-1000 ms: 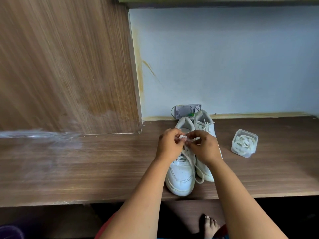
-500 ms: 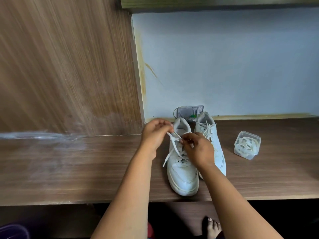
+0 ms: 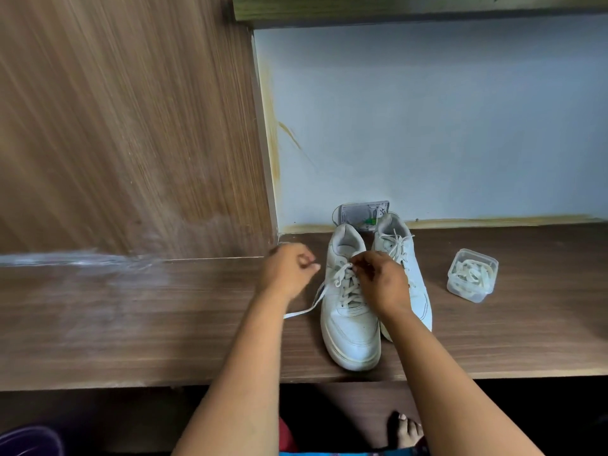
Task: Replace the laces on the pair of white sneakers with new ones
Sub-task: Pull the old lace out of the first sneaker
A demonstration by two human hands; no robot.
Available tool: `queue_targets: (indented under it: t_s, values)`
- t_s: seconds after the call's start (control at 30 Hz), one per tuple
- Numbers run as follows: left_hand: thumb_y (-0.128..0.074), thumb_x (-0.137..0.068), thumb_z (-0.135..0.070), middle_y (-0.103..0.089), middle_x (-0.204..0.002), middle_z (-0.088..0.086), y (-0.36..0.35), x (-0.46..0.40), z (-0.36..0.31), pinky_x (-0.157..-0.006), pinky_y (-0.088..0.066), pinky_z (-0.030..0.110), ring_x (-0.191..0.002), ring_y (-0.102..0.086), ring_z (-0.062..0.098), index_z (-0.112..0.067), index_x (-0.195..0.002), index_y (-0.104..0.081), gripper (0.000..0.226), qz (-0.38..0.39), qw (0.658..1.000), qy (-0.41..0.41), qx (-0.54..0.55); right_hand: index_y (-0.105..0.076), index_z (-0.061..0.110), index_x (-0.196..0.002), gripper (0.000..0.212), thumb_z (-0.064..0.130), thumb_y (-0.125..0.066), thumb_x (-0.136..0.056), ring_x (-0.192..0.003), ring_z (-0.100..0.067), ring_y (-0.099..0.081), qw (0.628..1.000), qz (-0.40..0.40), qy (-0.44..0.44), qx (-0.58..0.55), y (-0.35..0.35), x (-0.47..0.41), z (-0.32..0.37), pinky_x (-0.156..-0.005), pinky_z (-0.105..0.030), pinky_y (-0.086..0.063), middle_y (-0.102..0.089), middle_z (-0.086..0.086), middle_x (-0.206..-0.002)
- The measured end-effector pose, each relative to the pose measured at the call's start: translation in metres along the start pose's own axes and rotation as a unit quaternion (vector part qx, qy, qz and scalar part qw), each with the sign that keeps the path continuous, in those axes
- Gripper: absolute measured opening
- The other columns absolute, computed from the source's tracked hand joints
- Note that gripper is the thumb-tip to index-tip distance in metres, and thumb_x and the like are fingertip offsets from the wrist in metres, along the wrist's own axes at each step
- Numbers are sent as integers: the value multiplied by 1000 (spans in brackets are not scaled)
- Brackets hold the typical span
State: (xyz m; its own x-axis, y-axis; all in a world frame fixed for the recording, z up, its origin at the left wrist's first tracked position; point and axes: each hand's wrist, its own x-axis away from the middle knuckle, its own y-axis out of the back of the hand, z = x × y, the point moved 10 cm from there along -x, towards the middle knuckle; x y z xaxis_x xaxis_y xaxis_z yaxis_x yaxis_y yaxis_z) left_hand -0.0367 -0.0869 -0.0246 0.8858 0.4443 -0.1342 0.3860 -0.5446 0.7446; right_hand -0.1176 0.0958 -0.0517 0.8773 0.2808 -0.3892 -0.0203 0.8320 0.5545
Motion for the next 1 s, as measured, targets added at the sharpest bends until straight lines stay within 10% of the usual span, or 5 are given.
queue_targets:
  t_s: [0.3,0.53,0.77,0.9,1.0]
  values:
    - [-64,-80,-22,-60,-89,6,-43,3,-48,-73,-47,30,-90,-55,23,-14,-80,-61,8,48,993,-78,-73,-61,12,-91,6,6,-58,-89,-80,-21,-56,999,-30,18,-4,7,0,0,-69,-30,-42,-59,-2,-88]
    - [-67,-86,-25,-62,-81,-1,-47,78,-7,-44,-40,11,-66,-56,11,-15,-91,-66,12,499,846,93,-166,-60,13,-104,17,4,-53,-92,-84,-11,-49,999,16,33,-14,0,-3,2,-73,-19,-36,-53,-4,-103]
    - [-62,-87,-13,-55,-114,1,-31,3,-41,-87,-51,35,-95,-61,22,-26,-115,-60,31,87,987,-99,-92,-63,7,-99,12,7,-59,-88,-88,-16,-55,997,50,56,4,-4,1,10,-82,-19,-42,-50,-4,-104]
    - [-59,-87,-8,-40,-121,5,-65,6,-59,-87,-45,28,-100,-55,23,-16,-116,-59,30,111,980,-156,-55,-61,8,-83,27,28,-45,-74,-85,-1,-48,993,118,7,-17,-3,5,11,-73,-1,-32,-45,-1,-96]
    - [-74,-81,-25,-38,-110,0,-62,-2,-48,-84,-45,29,-94,-53,17,-14,-98,-62,24,111,982,-146,-45,-66,5,-79,33,31,-45,-78,-89,-13,-53,995,97,-6,-38,9,7,9,-74,-11,-35,-54,-6,-97]
